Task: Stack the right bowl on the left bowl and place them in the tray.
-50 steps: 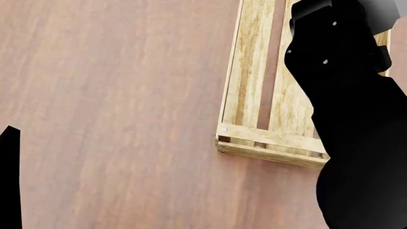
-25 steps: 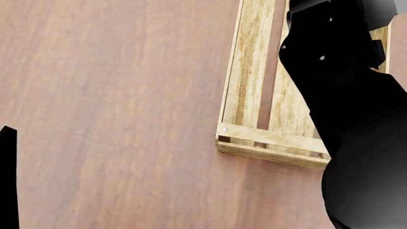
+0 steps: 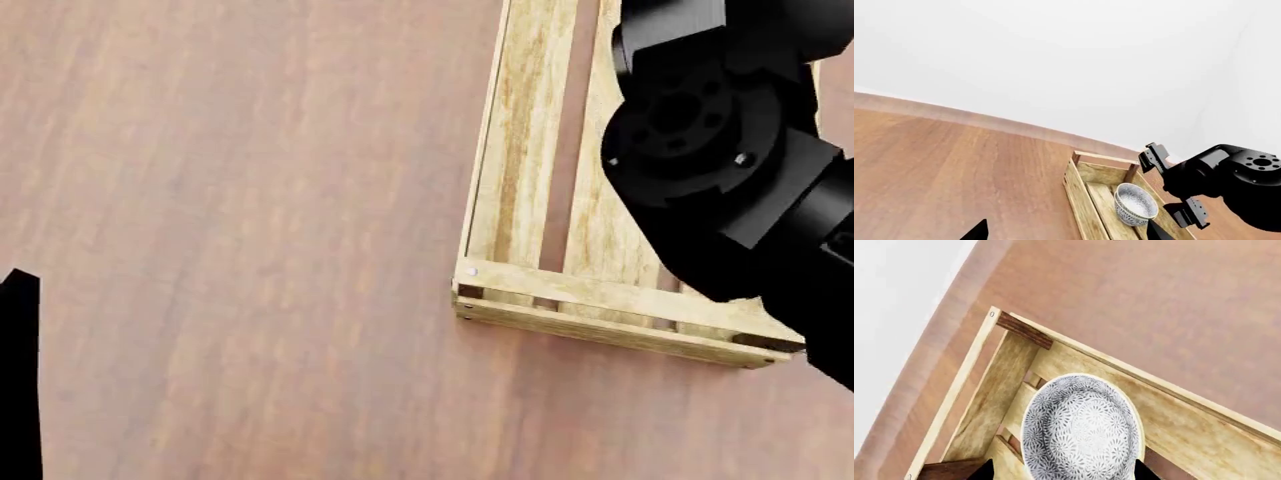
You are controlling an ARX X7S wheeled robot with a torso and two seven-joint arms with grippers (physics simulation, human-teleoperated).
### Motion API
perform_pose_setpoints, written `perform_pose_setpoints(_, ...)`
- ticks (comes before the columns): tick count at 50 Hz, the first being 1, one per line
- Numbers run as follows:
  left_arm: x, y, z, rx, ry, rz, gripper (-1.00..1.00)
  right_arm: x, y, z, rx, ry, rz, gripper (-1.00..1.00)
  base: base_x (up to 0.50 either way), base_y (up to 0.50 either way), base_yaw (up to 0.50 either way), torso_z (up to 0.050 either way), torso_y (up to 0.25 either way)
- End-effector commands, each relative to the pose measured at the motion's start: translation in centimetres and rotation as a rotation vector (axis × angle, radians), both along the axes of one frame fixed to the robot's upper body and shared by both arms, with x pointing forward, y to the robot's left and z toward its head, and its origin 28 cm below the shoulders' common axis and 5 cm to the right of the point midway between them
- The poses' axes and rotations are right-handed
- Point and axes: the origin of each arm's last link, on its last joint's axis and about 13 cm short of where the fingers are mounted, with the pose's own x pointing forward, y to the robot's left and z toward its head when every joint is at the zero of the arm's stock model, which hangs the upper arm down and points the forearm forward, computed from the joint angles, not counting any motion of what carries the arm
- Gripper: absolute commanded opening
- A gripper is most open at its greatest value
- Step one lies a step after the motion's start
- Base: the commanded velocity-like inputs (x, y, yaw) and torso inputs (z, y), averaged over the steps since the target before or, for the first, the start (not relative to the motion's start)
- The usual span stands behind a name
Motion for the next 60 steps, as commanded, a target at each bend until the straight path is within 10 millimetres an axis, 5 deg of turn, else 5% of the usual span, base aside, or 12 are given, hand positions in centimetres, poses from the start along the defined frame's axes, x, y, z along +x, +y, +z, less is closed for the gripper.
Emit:
perform_pose_setpoints(1, -0.1, 0.0, 0.4, -0.027, -0.045, -0.022, 1.0, -2.6, 0.9, 1.1, 0.008, -0.13, 0.056, 1.0, 0.0, 0.0, 0.0, 0.0, 0.0)
perform_pose_setpoints(17, -0.2, -0.2, 0.3, -0.021, -0.043, -0.027, 1.0, -7.5, 2.1, 1.0, -0.126, -0.233, 0.152, 1.0, 0.0, 0.0, 0.0, 0.0, 0.0)
perform_pose_setpoints(39, -0.1, -0.4, 0.0, -0.011, -0.034, -0.032, 1.0, -12.0, 3.0, -4.1, -0.517, -0.221, 0.235, 1.0, 0.0, 0.0, 0.0, 0.0, 0.0)
perform_pose_setpoints(60, 0.1, -0.6, -0.2, -0.008, -0.026, -0.035, 1.0, -13.5, 3.1, -10.0, -0.896, -0.245, 0.097, 1.0, 0.0, 0.0, 0.0, 0.0, 0.0)
